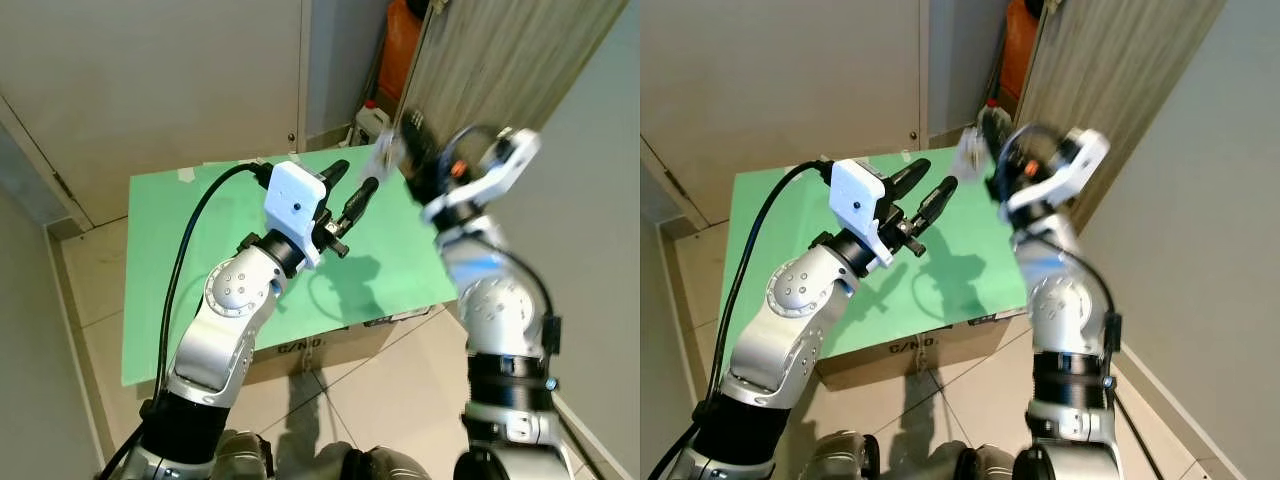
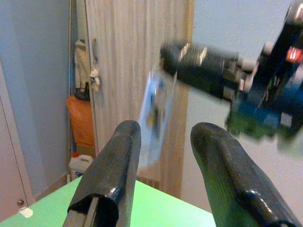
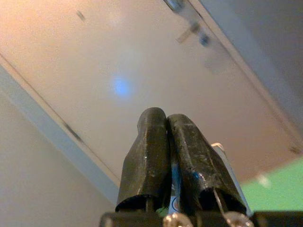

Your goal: Hang keys on a hook

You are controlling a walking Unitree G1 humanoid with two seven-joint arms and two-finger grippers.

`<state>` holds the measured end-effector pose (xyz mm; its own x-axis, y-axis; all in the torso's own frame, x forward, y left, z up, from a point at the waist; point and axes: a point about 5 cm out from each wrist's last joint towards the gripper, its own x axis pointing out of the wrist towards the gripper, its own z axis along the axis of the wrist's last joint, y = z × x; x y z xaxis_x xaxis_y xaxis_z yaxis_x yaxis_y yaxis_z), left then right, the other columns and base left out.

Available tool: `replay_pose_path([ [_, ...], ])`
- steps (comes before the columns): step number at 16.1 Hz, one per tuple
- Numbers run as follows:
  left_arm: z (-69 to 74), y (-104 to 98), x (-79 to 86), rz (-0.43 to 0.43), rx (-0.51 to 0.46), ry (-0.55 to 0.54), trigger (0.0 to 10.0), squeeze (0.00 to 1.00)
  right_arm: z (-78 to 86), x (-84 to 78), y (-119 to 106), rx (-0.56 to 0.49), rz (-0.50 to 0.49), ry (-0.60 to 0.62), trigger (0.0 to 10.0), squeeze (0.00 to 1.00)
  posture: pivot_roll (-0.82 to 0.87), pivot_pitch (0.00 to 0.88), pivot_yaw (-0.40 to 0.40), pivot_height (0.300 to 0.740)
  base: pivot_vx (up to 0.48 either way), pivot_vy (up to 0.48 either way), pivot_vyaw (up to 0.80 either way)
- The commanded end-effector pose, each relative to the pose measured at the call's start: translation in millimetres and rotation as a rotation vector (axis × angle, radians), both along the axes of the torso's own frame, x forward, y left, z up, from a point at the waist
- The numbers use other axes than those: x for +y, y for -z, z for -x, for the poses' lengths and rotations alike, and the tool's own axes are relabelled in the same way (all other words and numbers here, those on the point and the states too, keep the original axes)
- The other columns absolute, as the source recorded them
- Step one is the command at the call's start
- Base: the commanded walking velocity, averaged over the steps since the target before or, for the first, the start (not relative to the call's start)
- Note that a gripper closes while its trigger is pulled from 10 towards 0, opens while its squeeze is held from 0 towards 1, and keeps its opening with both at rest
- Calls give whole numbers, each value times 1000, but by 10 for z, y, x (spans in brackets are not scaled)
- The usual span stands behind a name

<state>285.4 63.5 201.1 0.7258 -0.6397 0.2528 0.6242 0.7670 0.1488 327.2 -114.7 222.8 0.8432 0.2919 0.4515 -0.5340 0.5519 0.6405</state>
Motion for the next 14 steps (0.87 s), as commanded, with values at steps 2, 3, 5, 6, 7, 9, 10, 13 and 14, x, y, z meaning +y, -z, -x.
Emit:
replay_pose_path([
  [2, -3, -120, -21, -23, -57, 8, 10000, 0, 29, -55, -146, -66, -38, -21, 10000, 0, 95, 120, -56, 740, 0, 0, 0],
  [3, -19, -164, -9, -30, -79, -2, 10000, 0, 32, -57, -157, -71, -36, -23, 10000, 0, 95, 120, -56, 740, 0, 0, 0],
  [5, -101, -407, 32, -31, -166, -42, 10000, 0, 39, -66, -183, -82, -36, -32, 10000, 0, 95, 120, -56, 740, 0, 0, 0],
  [6, -112, -450, 34, -30, -181, -45, 10000, 0, 39, -66, -187, -83, -35, -35, 10000, 0, 95, 118, -59, 740, 0, 0, 0],
  [7, -154, -535, 21, -40, -207, -25, 10000, 0, 45, -59, -195, -87, -33, -47, 10000, 0, 94, 116, -61, 740, 0, 0, 0],
  [9, -224, -510, -10, -66, -193, 24, 10000, 0, 52, -35, -209, -95, -32, -65, 10000, 0, 87, 115, -59, 740, 0, 0, 0],
  [10, -223, -490, -38, -64, -175, 76, 10000, 0, 56, -32, -220, -101, -31, -69, 10000, 0, 83, 114, -58, 740, 0, 0, 0],
  [13, -202, -424, -16, -85, -134, 171, 10000, 0, 68, -36, -241, -111, -31, -75, 10000, 0, 79, 112, -56, 740, 0, 0, 0],
  [14, -219, -399, 23, -92, -123, 169, 10000, 0, 73, -31, -248, -115, -33, -80, 10000, 0, 79, 111, -51, 740, 0, 0, 0],
])
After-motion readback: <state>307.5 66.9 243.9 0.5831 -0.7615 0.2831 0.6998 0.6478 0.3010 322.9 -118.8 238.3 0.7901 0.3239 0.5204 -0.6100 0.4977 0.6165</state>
